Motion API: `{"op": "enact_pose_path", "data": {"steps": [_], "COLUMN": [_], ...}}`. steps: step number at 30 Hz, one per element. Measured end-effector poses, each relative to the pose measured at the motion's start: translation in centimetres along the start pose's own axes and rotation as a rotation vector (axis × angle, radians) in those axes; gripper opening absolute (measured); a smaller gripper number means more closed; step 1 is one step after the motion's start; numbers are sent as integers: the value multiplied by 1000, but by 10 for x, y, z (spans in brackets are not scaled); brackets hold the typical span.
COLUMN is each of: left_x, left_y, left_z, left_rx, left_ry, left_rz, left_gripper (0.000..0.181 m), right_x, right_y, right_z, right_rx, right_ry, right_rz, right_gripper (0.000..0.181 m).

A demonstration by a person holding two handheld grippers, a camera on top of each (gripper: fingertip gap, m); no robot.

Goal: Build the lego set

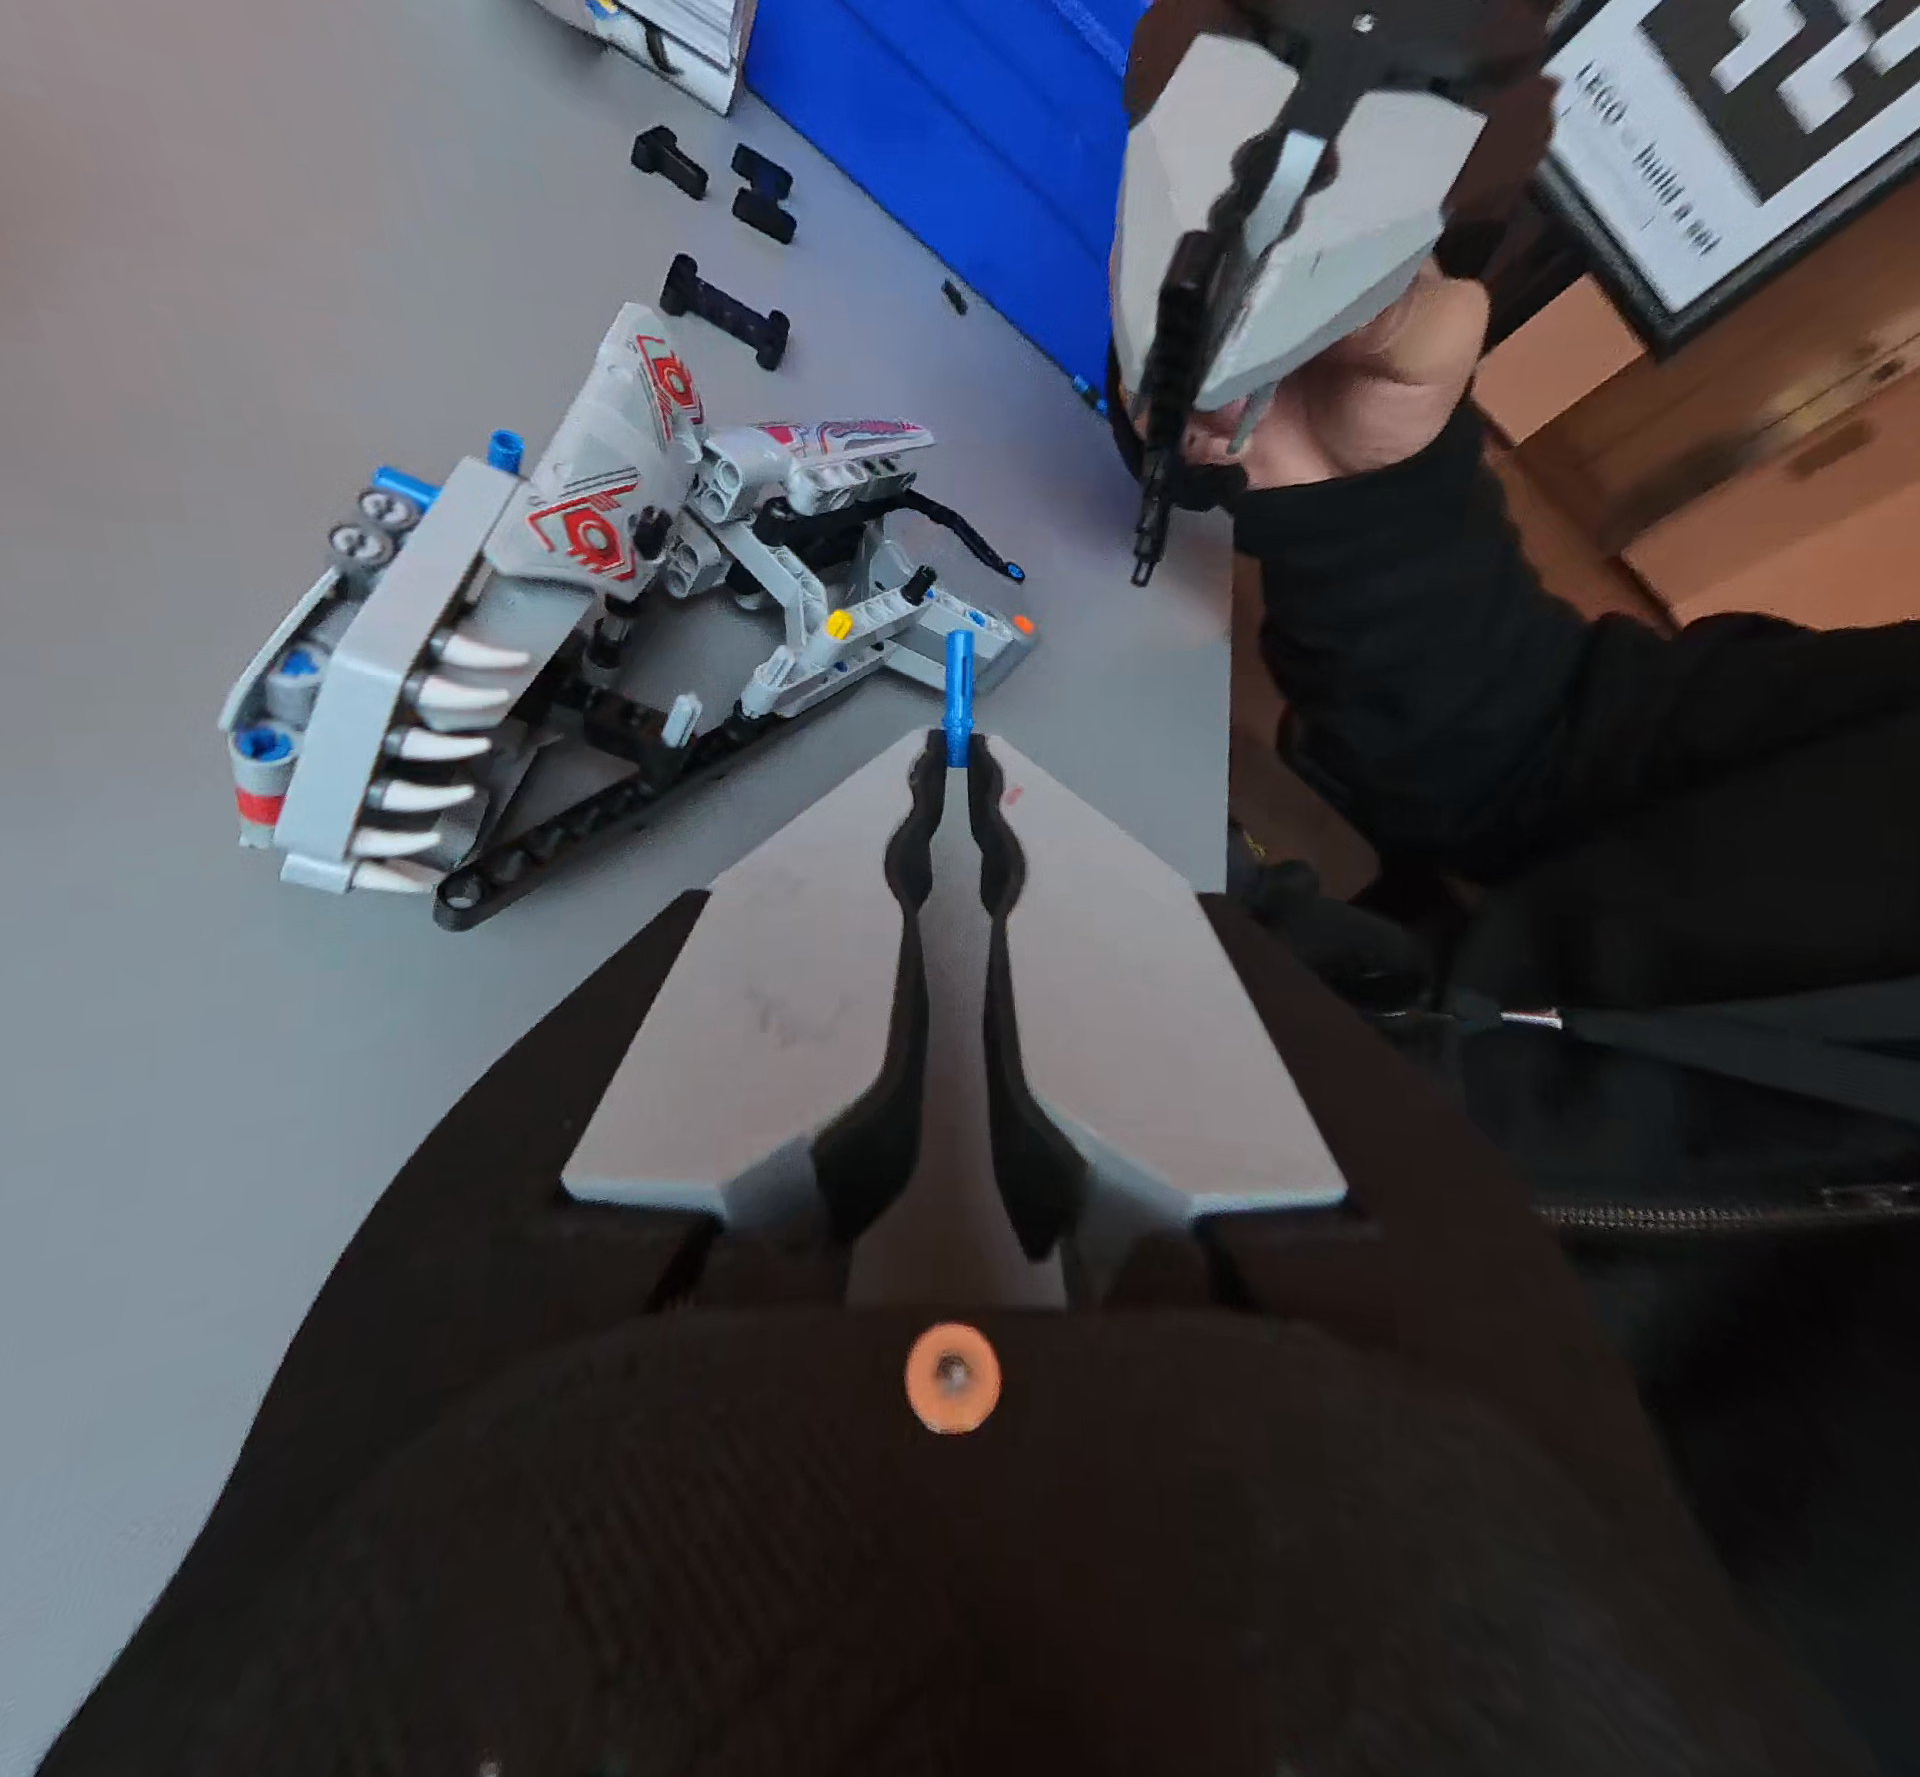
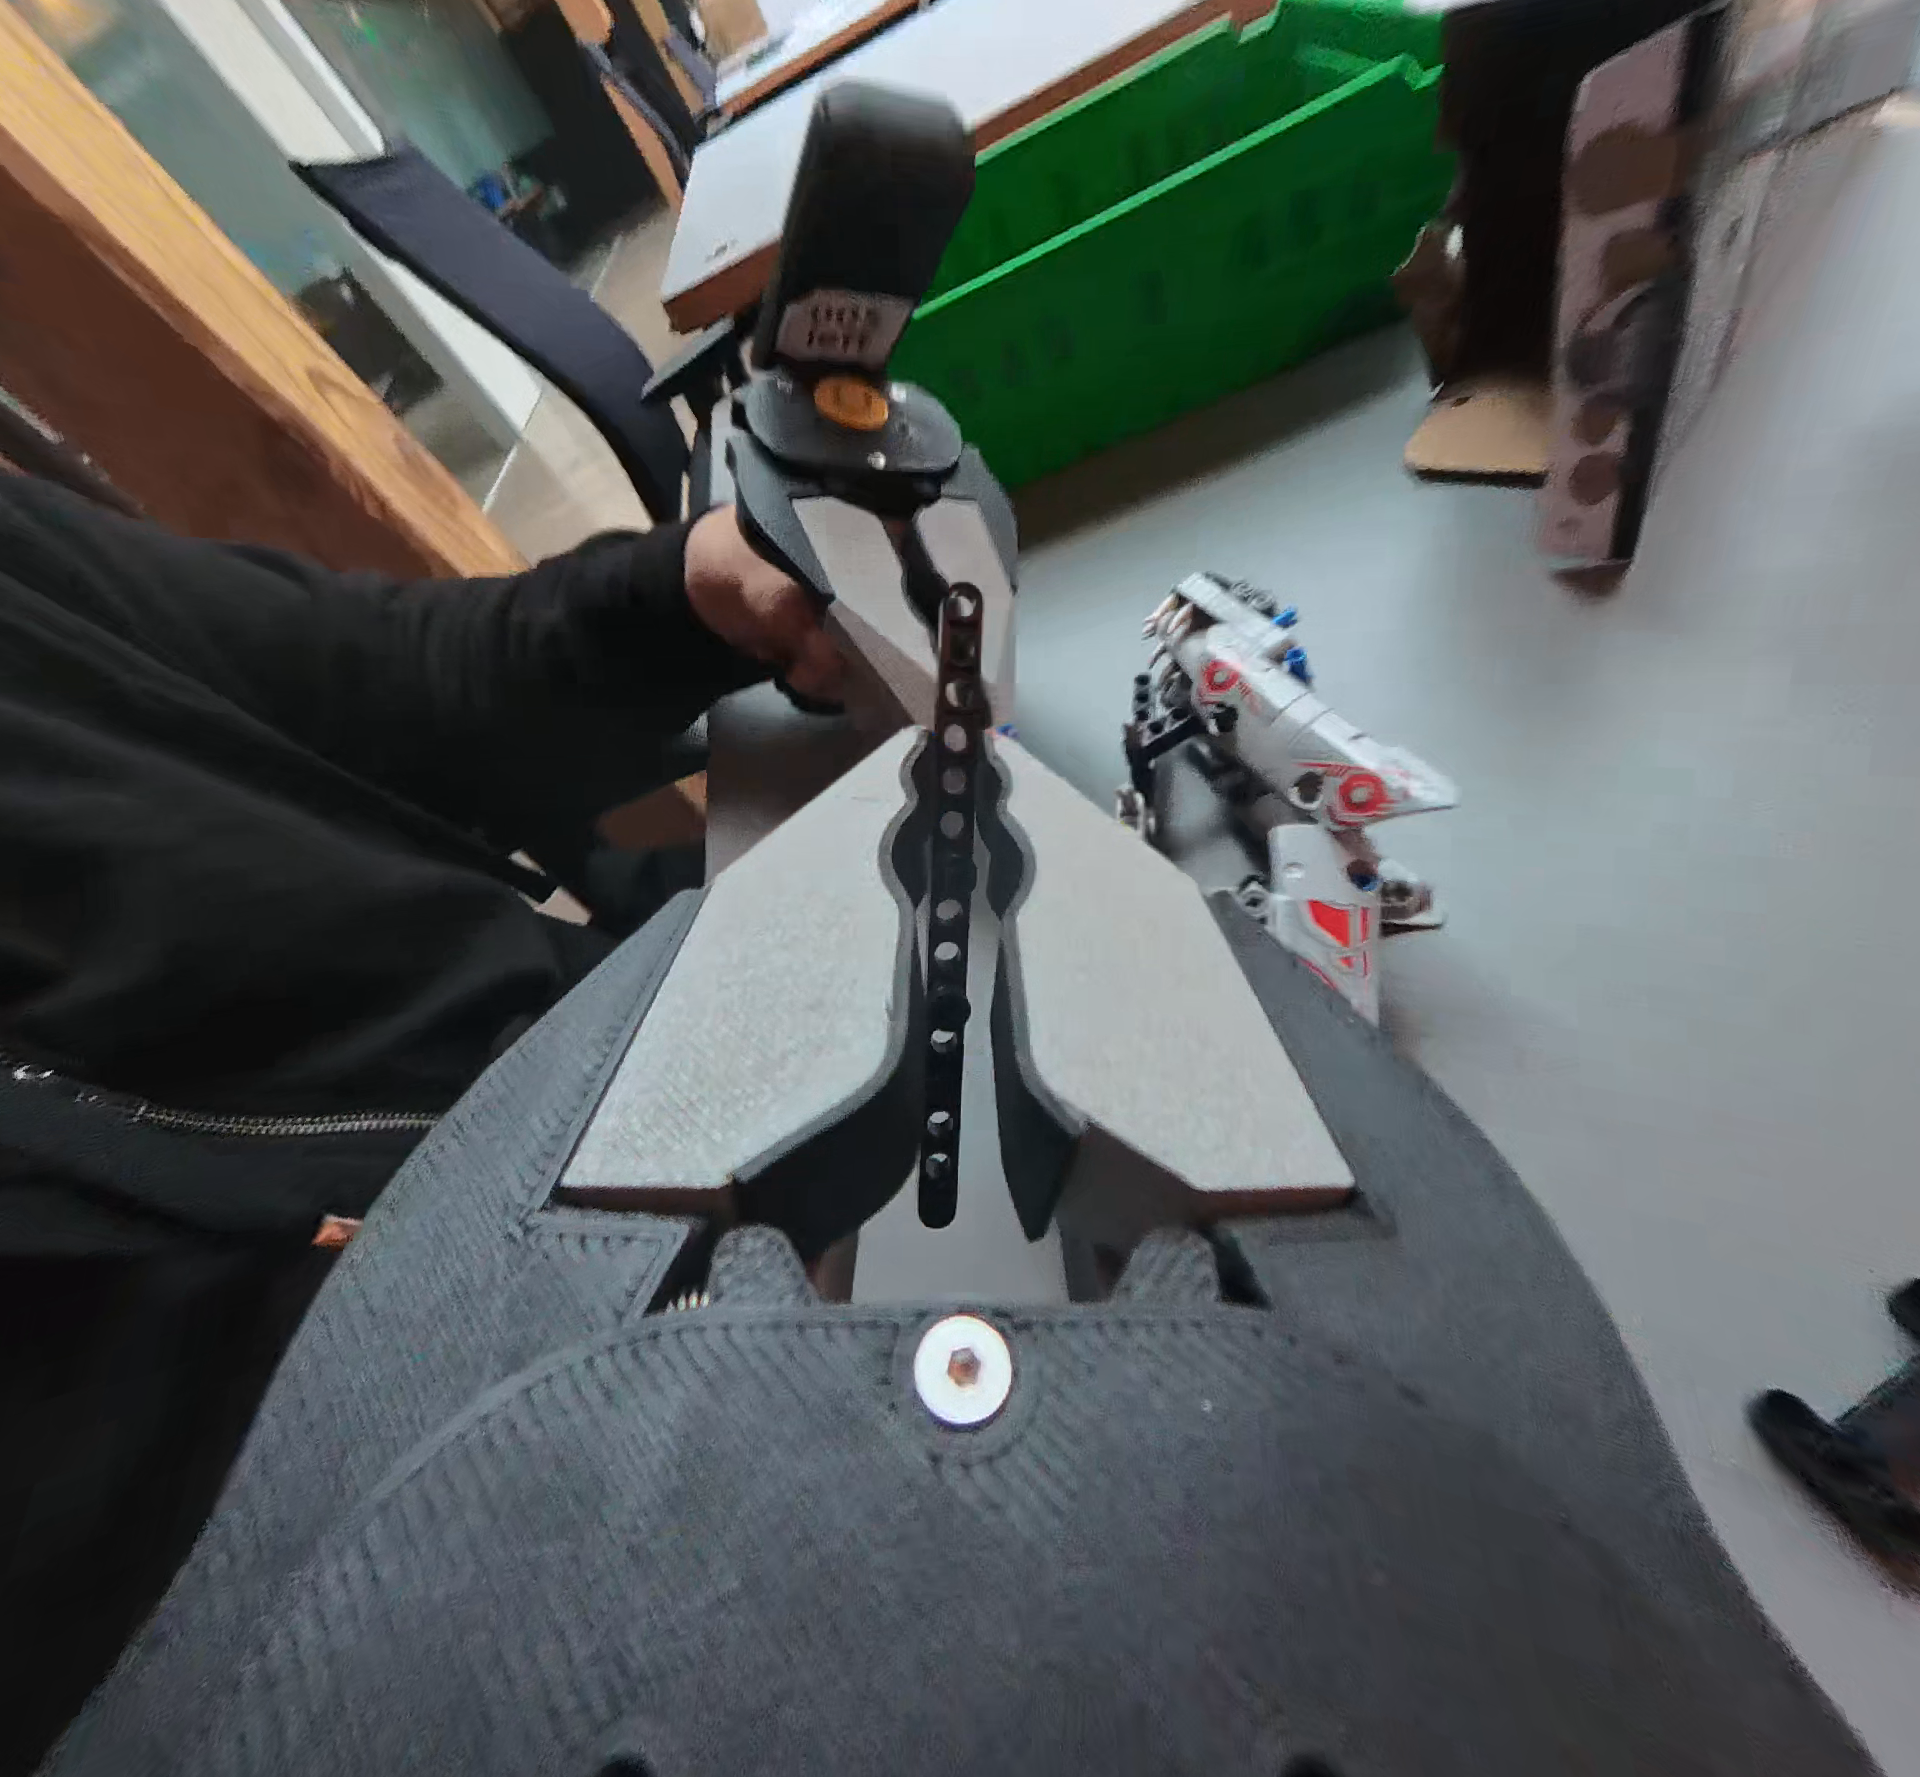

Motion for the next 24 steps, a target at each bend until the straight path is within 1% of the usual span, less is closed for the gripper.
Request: {"op": "enact_pose_path", "data": {"steps": [2,3,4,6,7,10,12,13,15,18,20,21,22,24], "left_x": [10,16,21,29,33,39,41,41,32,16,8,6,5,7], "left_y": [3,6,12,35,50,88,99,101,102,98,94,94,93,93], "left_z": [-3,-6,-9,-21,-28,-66,-98,-114,-143,-174,-185,-189,-191,-191], "left_rx": [-44,-53,-61,-88,-114,-255,-330,-360,-437,-576,-660,-683,-691,-672], "left_ry": [-31,-47,-45,2,12,3,-26,-43,6,80,141,168,189,183], "left_rz": [-29,-49,-73,-149,-188,-274,-286,-282,-259,-250,-258,-274,-297,-314], "left_gripper": [3,3,3,3,3,5,5,5,11,14,26,27,30,32], "right_x": [-4,-6,-7,-14,-19,-32,-35,-32,-21,-2,5,8,10,10], "right_y": [2,3,5,14,19,31,33,31,23,10,4,3,1,1], "right_z": [3,6,12,31,42,77,92,97,105,116,121,123,125,127], "right_rx": [-29,-70,-104,-112,-116,-62,-17,-10,-24,-30,-5,9,17,26], "right_ry": [-15,-22,-65,-198,-239,-356,-367,-368,-403,-469,-448,-438,-433,-432], "right_rz": [15,14,20,77,93,117,109,93,49,-19,-66,-88,-105,-115], "right_gripper": [3,3,3,3,3,3,3,3,3,3,3,3,3,3]}}
Point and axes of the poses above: each gripper's, where its closed fingertips meet, z back along the fingers, y out of its top, x = y × z across the jaws, the point moved 10 cm from there along z, back along the fingers
